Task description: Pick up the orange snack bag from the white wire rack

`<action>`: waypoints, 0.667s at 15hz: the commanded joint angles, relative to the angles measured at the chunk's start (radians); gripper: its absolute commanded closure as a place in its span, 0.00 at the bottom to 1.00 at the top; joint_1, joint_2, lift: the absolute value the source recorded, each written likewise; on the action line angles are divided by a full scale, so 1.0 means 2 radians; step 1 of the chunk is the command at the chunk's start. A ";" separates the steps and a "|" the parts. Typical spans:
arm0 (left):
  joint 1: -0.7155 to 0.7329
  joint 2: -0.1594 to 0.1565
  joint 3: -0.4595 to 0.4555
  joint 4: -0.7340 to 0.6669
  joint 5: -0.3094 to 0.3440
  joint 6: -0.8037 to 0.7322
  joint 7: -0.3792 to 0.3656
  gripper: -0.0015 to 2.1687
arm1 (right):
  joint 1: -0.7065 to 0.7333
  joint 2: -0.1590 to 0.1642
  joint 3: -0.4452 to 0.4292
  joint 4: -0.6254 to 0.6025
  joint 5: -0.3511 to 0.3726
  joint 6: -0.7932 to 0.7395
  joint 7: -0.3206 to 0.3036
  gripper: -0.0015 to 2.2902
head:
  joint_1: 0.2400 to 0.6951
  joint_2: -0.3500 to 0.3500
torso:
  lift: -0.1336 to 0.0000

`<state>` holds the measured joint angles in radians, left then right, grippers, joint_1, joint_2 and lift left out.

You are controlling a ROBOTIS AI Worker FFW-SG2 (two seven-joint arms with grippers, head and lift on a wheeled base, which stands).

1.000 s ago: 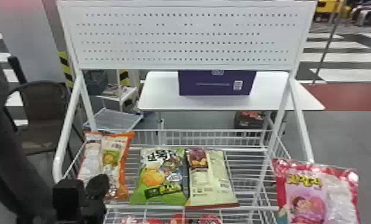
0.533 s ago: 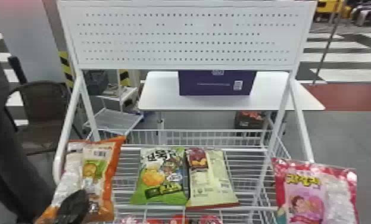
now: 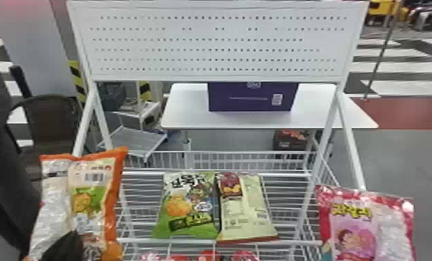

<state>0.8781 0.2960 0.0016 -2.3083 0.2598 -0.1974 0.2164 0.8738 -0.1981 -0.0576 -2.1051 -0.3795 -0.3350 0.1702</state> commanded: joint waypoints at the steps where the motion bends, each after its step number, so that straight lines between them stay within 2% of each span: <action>1: 0.002 -0.001 -0.004 0.004 0.000 -0.012 0.000 0.80 | 0.002 0.001 0.003 -0.001 0.001 0.000 0.000 0.94 | 0.57 0.50 | 1.00; 10: 0.000 0.000 -0.006 0.010 0.000 -0.006 -0.002 0.80 | 0.002 -0.001 0.002 -0.002 0.000 0.000 0.000 0.94 | 0.57 0.50 | 1.00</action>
<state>0.8789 0.2961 -0.0094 -2.2893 0.2592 -0.2097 0.2117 0.8778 -0.1981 -0.0537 -2.1094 -0.3795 -0.3351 0.1702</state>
